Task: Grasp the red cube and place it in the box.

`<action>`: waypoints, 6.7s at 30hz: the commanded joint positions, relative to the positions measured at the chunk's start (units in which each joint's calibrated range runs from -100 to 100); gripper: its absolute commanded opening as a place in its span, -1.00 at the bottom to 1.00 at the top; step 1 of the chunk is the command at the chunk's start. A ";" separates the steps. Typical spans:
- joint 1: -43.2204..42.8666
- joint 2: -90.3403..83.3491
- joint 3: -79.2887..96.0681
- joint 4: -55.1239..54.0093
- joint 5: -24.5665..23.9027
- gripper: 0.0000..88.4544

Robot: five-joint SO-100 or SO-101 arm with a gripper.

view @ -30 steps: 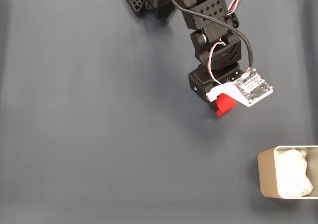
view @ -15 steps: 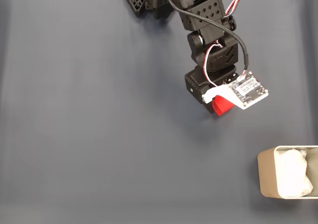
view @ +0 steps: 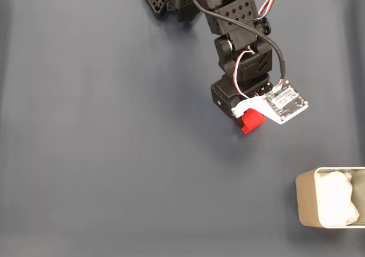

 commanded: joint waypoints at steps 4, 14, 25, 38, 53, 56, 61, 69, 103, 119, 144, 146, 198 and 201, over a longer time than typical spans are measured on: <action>-0.09 -2.28 -0.46 1.57 0.83 -0.97; -0.09 -4.35 -0.92 3.30 0.68 -1.00; -0.02 -10.42 -17.80 16.57 -1.32 -1.00; 0.05 -9.90 -32.94 21.57 0.49 -1.00; -1.37 4.74 -58.77 25.35 1.22 -1.00; -1.58 7.52 -62.05 25.43 1.12 -1.00; -1.66 11.68 -65.70 25.43 0.93 -1.00; -2.15 18.35 -73.09 25.43 0.15 -1.00; -4.57 40.88 -101.28 25.92 0.73 -1.00; -5.49 42.61 -101.56 25.67 0.49 -1.00; -5.14 42.44 -101.56 23.62 -0.05 -0.32; -5.21 42.27 -101.56 23.46 -0.24 -0.21; 2.04 22.60 -83.86 21.66 -4.05 -1.00; 4.52 16.53 -75.83 19.61 -4.20 -1.00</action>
